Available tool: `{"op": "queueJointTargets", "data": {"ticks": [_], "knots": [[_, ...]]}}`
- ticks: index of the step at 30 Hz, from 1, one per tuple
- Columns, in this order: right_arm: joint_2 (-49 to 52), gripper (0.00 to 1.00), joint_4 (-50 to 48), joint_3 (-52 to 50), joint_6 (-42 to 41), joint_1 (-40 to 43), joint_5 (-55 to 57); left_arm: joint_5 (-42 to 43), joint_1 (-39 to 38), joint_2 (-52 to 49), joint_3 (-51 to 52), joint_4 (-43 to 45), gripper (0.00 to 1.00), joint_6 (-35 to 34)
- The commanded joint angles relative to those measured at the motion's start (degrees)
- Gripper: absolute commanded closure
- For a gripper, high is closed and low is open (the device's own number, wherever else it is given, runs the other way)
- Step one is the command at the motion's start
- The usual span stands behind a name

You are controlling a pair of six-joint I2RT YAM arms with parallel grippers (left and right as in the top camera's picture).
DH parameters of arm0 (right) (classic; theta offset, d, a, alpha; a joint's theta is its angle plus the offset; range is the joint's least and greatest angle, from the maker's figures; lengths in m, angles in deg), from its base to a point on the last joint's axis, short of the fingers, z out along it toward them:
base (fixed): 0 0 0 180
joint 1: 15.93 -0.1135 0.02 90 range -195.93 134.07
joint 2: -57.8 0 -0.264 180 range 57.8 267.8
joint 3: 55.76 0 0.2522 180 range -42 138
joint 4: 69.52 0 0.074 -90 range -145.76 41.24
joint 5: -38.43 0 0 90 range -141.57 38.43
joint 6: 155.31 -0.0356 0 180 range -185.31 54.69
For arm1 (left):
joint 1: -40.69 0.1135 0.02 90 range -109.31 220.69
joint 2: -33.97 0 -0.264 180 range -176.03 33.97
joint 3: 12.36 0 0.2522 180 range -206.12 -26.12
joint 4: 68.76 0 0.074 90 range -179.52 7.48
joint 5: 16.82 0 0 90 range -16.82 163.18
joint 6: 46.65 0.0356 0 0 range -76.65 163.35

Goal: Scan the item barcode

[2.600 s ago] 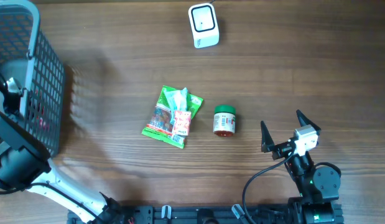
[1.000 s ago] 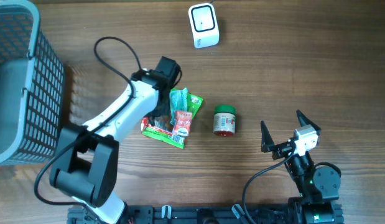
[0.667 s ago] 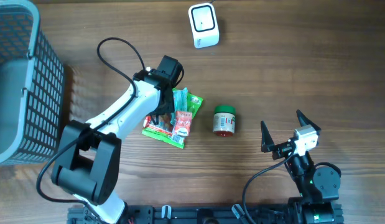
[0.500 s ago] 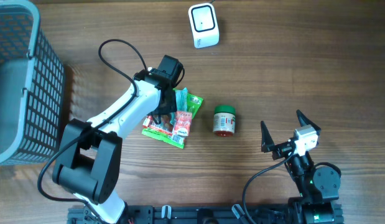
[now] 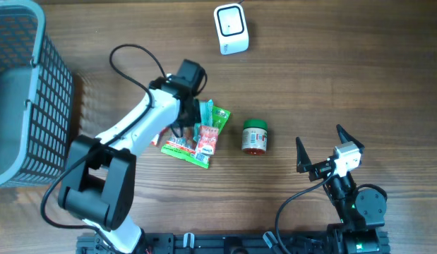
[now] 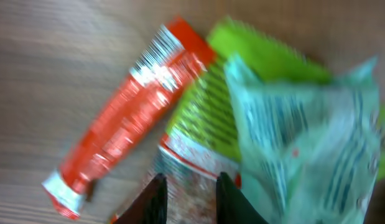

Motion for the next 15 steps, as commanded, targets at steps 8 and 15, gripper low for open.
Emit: {"op": "queueJointTargets", "data": {"ticks": [8, 15], "knots": [[-0.2, 0.01, -0.2, -0.1, 0.3, -0.2, 0.2, -3.7, 16.1, 3.7, -2.3, -1.7, 0.52, 9.0], [-0.2, 0.00, -0.2, -0.1, 0.3, -0.2, 0.2, -1.1, 26.0, 3.7, -2.3, -0.4, 0.32, 12.2]]}}
